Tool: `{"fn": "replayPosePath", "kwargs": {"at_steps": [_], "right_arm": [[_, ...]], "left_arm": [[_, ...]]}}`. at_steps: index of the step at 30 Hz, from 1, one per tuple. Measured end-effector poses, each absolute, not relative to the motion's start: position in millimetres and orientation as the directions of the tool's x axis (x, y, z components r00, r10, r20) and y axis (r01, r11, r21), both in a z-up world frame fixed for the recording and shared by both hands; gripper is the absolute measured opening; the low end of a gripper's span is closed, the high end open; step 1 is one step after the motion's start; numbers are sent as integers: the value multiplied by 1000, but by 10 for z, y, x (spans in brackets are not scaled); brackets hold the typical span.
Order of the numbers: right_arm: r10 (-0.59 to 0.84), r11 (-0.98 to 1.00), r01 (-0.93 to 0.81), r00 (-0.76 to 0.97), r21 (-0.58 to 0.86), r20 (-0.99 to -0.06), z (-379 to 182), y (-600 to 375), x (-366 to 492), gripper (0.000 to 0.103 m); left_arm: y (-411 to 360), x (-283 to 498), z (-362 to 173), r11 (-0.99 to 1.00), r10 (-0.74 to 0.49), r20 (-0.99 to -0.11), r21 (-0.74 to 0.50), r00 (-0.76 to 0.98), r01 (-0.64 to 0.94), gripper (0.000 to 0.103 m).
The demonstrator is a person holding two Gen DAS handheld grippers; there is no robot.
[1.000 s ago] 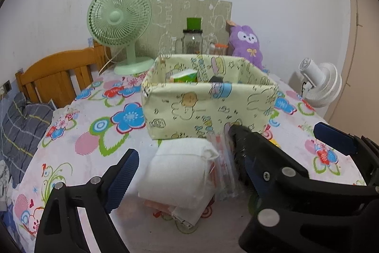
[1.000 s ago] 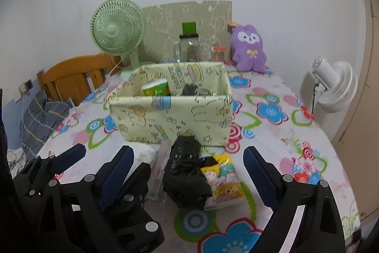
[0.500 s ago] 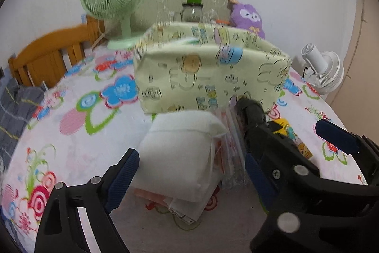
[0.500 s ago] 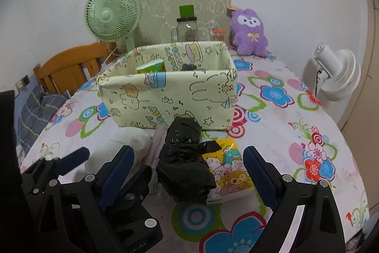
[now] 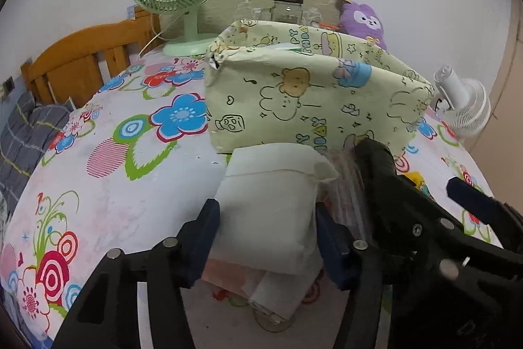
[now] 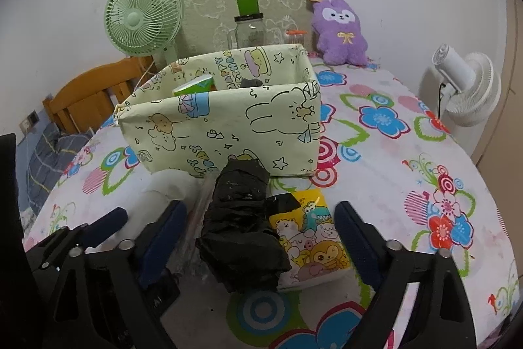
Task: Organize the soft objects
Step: 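Grasp the white cloth pack with the left tool while the right tool grasps another black wrapped bundle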
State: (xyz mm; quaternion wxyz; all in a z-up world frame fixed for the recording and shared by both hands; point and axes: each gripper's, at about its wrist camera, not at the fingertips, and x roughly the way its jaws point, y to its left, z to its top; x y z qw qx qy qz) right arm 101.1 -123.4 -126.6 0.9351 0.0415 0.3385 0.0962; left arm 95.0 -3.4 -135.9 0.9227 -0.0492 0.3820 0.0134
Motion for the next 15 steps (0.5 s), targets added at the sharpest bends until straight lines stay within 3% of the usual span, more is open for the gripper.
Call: {"fn": "replayPosePath", "kwargs": {"at_steps": [3,8,15], "right_arm": [[221,975,-160,743,152,-632,-1275,-1220,1045,86],[236,972,-168,726,166,-646,-1304,-1178,1110,76],[269,963,-183,690,198,-672,-1370,-1127,1164,48]], "left_arm": [[-38,946,-1350,995,-16,-701,-81,713,-58,51],[-74,953,-1334,997,-14,-694,-66,720,-44,43],[-136,944,-1348,999,6,-689,-26,725,-33,37]]}}
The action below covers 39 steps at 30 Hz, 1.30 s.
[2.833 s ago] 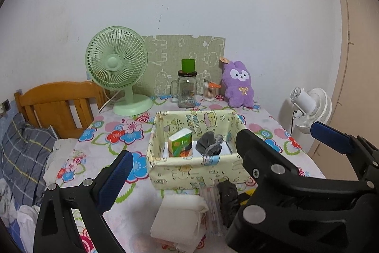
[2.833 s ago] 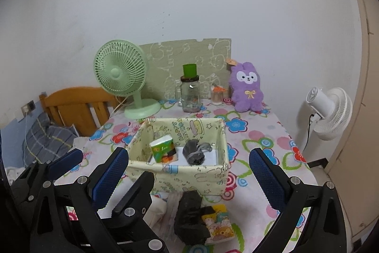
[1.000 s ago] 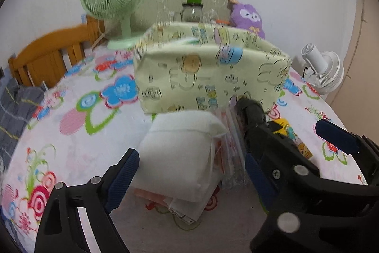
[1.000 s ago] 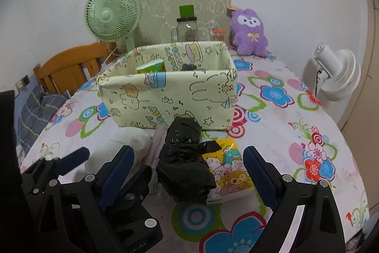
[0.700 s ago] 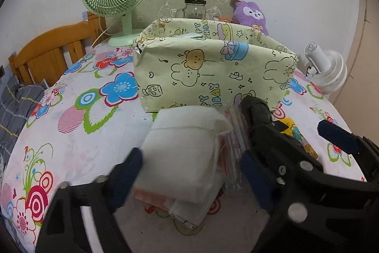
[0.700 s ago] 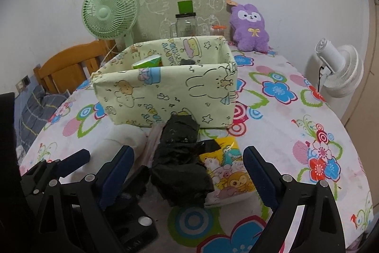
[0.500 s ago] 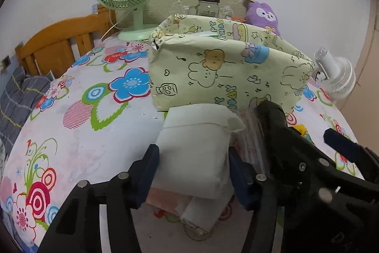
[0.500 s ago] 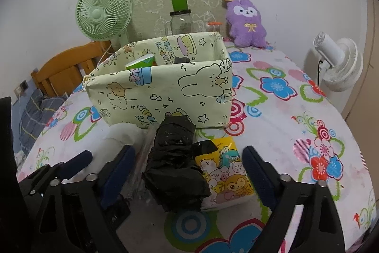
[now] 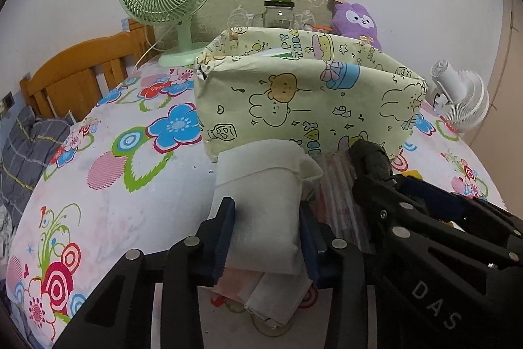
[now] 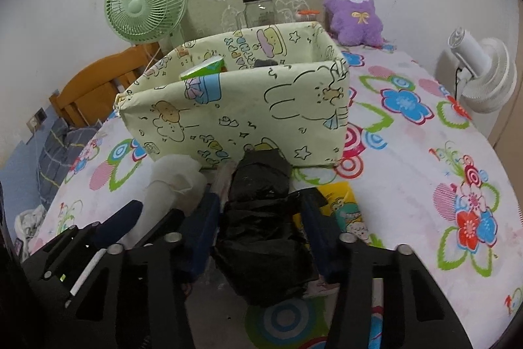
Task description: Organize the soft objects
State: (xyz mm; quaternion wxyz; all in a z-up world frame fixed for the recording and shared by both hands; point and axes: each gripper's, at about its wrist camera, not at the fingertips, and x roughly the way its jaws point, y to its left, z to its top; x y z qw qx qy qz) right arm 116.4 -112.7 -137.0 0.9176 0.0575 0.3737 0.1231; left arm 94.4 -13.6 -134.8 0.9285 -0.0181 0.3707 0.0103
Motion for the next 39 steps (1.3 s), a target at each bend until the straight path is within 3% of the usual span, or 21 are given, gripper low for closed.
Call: {"fn": "replayPosePath", "kwargs": {"at_steps": [6,20,39], "right_arm": [[262,965,-187,691,184,-674,-1368,-1092,1145,41],[266,964,-190,727,188,-633,-1190,-1143,974,40],[268,963,-196,775,184,-573,-774,-1228,684,40]], "left_arm": [[-194,919,-1334,1000,26,-677,13,735,-24,33],[-242,797,-1172,1000,-23,-653,-31,757,4,22],[-291,545,-775,999,-31,-598,-45,801,4,21]]}}
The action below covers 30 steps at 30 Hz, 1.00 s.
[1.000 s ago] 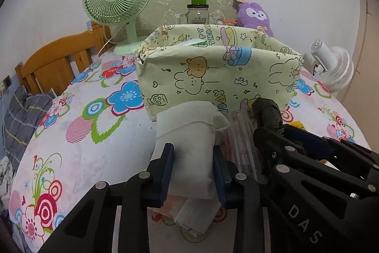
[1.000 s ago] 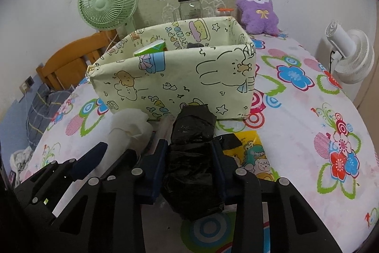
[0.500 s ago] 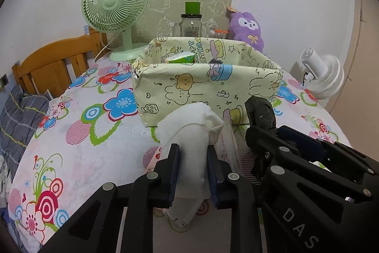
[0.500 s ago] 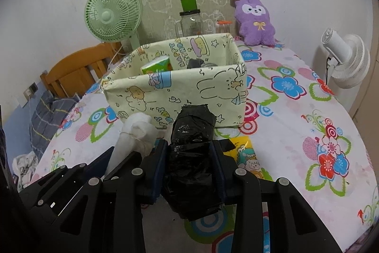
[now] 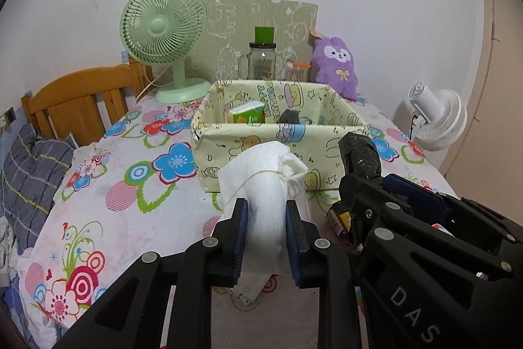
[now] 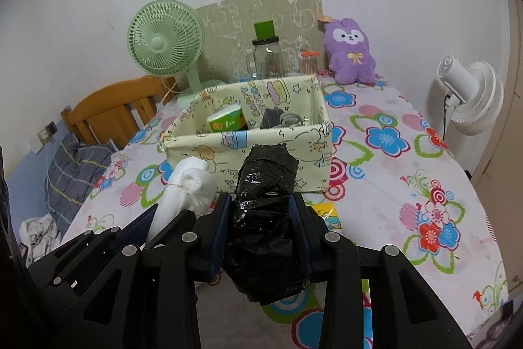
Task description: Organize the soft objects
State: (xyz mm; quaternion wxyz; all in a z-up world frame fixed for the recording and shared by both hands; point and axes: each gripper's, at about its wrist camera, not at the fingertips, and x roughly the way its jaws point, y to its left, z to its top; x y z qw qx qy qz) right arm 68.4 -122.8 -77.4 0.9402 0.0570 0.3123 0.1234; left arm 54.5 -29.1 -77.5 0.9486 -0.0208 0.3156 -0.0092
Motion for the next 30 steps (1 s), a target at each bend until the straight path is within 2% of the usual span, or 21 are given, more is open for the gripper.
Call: {"fn": "replayPosePath", "kwargs": {"at_steps": [30], "right_arm": [[241,970,-194,836,146,-493,-101,-1271,505,40]], "left_arm": [[-325,450,-170,999,-51,-515,-38,856,37,21]]}}
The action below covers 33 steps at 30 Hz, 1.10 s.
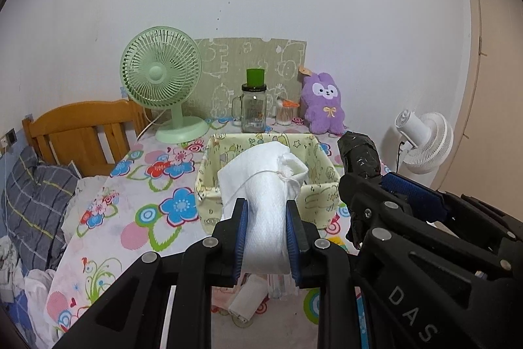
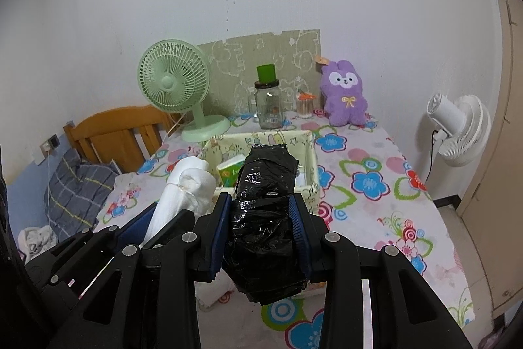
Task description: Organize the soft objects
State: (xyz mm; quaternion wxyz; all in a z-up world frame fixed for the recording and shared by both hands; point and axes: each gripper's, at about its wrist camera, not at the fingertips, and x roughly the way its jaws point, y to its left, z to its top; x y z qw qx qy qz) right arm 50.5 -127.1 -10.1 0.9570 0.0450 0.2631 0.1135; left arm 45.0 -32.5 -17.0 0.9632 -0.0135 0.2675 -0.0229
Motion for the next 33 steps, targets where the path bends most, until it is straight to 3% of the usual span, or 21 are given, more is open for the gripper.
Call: {"fn": "replayPosePath", "kwargs": {"at_steps": [33], "right_arm": [[237,971,-189,849,147,-472,64,-1275,1158,40]], "left_arm": [[-322,1122,-23,999,-47,-494,-27,868,38,21]]}}
